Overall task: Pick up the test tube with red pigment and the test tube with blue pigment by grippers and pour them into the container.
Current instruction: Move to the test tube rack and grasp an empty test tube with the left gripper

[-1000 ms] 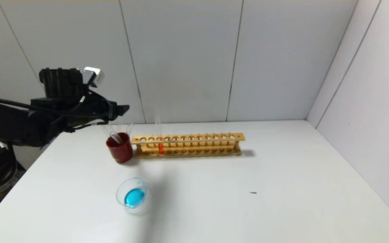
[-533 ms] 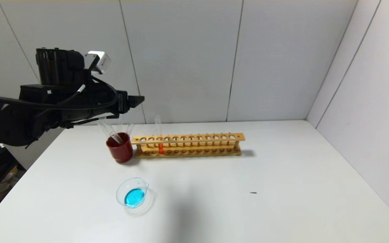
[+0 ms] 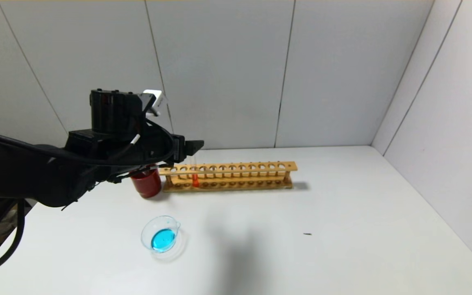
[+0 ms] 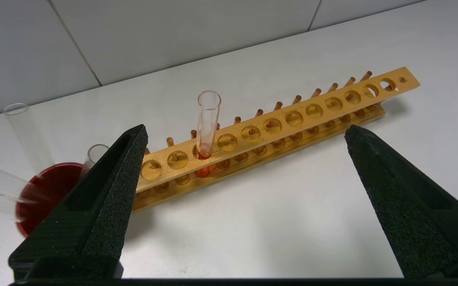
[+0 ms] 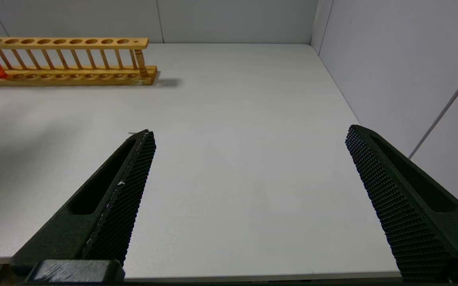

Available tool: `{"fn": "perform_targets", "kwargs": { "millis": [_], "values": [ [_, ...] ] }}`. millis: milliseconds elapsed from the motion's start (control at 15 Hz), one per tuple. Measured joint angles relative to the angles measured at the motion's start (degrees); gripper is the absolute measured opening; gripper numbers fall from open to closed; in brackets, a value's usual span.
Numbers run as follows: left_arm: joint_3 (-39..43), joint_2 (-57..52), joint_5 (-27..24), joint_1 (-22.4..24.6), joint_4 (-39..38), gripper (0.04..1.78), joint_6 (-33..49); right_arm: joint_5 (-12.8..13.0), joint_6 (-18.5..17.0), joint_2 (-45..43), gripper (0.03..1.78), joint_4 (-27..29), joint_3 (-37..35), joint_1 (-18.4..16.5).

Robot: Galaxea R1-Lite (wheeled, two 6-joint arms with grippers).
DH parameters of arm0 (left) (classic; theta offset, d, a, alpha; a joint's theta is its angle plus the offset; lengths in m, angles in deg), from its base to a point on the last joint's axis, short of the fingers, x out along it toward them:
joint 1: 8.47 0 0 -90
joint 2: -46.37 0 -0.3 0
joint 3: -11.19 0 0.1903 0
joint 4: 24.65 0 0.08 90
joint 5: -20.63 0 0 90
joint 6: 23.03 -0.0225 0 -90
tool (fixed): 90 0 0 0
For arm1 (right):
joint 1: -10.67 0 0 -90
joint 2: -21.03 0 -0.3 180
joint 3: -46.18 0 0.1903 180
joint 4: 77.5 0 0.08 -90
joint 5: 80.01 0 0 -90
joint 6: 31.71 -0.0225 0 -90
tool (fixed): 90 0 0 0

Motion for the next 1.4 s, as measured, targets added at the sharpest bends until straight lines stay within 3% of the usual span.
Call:
{"fn": "perform_targets", "kwargs": {
  "millis": [600,1400],
  "values": [
    [0.26,14.56,2.93,-0.34,-13.56,1.74,-0.26,-0.01,0.00,0.00,1.75,0.00,0.00,0.00],
    [-7.46,23.47,5.55,0.60,-13.23,1.75,-0.30,-0.04,0.00,0.00,1.75,0.00,0.00,0.00]
  ]
}}
